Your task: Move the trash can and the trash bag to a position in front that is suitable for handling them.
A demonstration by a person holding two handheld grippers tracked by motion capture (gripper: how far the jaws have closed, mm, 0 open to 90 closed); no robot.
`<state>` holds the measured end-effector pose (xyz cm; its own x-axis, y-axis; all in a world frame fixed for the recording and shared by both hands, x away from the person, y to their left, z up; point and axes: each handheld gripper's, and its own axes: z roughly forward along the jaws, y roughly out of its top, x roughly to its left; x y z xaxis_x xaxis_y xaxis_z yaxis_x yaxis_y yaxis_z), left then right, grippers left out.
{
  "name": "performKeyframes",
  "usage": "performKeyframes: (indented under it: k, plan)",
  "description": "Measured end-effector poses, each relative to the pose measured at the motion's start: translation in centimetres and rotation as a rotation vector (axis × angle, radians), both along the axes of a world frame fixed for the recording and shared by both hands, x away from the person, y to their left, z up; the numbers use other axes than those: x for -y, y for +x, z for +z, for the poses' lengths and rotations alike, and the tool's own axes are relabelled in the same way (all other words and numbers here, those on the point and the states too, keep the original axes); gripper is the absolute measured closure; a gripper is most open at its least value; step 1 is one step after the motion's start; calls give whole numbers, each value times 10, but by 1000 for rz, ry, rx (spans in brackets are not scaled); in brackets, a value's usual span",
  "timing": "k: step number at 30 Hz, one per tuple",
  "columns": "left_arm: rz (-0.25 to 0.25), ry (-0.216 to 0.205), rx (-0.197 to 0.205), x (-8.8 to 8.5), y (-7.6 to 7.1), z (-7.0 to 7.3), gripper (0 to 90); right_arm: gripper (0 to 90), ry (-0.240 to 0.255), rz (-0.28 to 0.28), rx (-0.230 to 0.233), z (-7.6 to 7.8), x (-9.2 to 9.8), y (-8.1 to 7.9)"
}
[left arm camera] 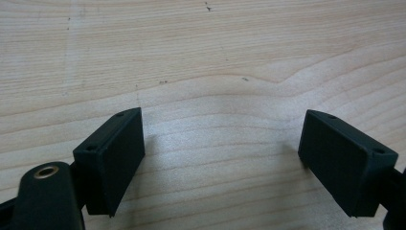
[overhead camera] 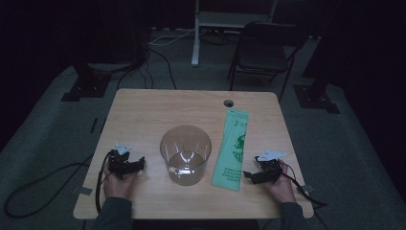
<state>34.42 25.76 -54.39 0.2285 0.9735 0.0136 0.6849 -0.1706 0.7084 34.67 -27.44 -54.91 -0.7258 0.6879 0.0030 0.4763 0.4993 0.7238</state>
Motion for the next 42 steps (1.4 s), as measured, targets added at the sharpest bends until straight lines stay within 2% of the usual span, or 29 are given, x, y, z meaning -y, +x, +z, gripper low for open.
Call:
performKeyframes:
  k: [2, 4, 6, 7, 8, 12, 16, 18, 20, 25, 31, 36, 40, 42]
  plan:
    - [-4, 1, 1, 0, -1, 0, 184, 125, -1, -4, 1, 0, -2, -1]
    - [-23, -4, 19, 1, -6, 1, 272, 141, -1, 5, 1, 0, -4, -3]
    - [-30, -9, 26, 2, -9, 1, 337, 212, 7, 3, 6, 1, -5, -7]
    - [-30, -9, 26, 2, -9, 1, 343, 212, 7, 3, 6, 1, -5, -7]
    - [-31, -9, 26, 2, -9, 1, 343, 265, 16, 5, 11, 1, -4, -9]
    - [-38, -8, 27, 2, -11, 1, 345, 376, 24, -22, 19, 2, -6, -12]
    - [-43, -7, 28, 2, -12, 1, 370, 502, 18, -48, 9, 5, -8, -15]
    - [-44, -7, 27, 2, -12, 1, 370, 526, 34, -56, -9, 7, -7, -16]
    - [-44, -7, 27, 2, -12, 1, 370, 558, 37, -67, -9, 10, -7, -19]
    - [-43, -8, 28, 2, -12, 1, 369, 589, 40, -80, -18, 16, -15, -28]
    - [-43, -8, 26, 3, -12, 1, 357, 591, 23, -71, -50, 15, -37, -39]
    - [-44, -8, 26, 3, -12, 1, 353, 582, 24, -115, -67, 16, -45, -46]
    - [-44, -7, 25, 3, -12, 1, 345, 570, 59, -141, -91, 13, -48, -52]
    - [-44, -7, 25, 3, -12, 1, 342, 565, 60, -147, -97, 11, -52, -52]
